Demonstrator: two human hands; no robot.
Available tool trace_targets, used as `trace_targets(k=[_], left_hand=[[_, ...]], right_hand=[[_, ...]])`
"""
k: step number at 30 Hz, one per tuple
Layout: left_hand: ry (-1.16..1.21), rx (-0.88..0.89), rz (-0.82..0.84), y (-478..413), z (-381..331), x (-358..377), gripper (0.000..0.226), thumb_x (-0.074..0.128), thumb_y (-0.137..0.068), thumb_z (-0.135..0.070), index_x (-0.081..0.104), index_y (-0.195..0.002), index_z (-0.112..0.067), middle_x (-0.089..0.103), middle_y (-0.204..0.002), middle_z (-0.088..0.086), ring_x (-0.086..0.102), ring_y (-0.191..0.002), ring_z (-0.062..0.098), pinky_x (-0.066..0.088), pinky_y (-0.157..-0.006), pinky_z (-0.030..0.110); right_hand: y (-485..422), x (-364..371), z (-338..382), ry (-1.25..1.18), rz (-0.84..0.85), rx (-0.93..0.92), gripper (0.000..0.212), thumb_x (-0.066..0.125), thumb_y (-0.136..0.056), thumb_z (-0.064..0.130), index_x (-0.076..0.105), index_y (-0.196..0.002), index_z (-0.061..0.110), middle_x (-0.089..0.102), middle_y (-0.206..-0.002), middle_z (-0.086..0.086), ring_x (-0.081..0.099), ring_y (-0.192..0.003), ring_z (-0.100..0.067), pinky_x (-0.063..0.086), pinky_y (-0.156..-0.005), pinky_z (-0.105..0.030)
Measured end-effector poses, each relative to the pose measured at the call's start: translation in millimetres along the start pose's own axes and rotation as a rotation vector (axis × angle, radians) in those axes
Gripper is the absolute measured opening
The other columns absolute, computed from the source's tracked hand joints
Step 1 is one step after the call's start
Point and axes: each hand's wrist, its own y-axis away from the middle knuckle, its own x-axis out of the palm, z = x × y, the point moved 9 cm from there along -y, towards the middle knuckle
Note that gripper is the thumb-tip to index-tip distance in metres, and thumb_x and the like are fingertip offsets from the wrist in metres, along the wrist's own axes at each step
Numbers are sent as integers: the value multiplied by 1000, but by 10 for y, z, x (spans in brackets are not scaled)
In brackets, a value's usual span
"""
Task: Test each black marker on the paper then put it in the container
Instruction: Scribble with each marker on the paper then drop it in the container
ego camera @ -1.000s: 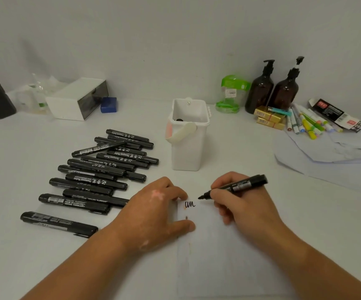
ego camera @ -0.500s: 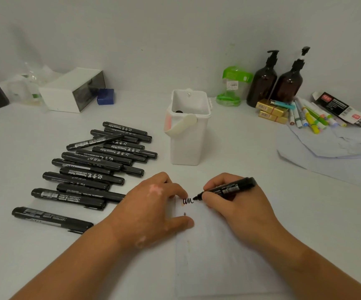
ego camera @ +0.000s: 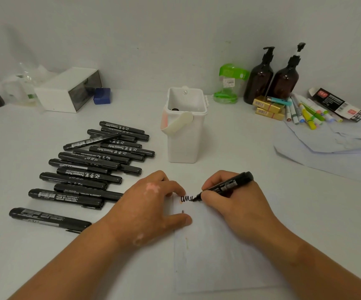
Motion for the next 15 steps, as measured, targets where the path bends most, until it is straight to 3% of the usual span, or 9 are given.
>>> trace_targets(k=[15], left_hand=[[11,-1,1,-7,30,23,53,71,-70,-69,63,-116,-45,49,-99,-20,50,-93,-2,39,-80,15]], right_hand=[[-8,-13,-25,12,-9,20,11,74,-79,25,69,-75,33,68,-64,16,59,-57,1,41,-48,-7]])
